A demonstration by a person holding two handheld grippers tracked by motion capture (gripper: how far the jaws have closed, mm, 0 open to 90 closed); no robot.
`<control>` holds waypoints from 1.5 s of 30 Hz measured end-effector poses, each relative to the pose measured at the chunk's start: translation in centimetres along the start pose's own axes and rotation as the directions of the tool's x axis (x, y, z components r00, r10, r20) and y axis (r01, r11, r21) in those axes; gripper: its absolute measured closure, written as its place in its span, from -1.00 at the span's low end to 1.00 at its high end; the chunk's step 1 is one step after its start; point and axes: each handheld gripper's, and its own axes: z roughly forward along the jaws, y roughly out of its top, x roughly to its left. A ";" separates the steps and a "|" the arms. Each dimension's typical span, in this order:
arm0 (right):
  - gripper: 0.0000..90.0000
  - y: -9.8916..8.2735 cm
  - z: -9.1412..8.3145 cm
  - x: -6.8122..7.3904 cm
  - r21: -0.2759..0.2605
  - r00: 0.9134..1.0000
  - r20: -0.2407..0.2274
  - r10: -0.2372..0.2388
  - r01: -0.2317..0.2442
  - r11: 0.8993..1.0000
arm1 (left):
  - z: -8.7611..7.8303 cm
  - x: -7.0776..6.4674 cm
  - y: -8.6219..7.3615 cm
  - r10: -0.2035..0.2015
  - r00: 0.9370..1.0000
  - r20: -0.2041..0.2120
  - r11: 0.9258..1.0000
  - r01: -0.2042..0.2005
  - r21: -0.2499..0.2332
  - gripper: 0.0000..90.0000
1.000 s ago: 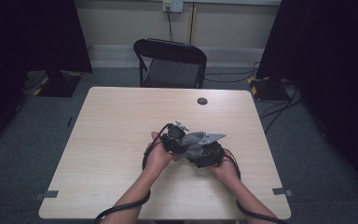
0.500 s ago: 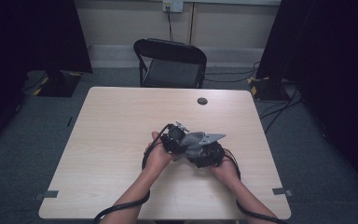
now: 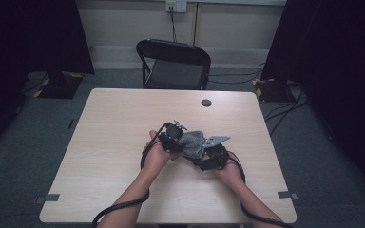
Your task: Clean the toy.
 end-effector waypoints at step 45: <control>-0.46 0.0 0.0 0.0 -0.001 1.000 0.000 0.001 -0.001 1.000 | 1.4 5.4 -0.5 -0.180 0.981 -0.079 0.983 0.181 0.014 0.64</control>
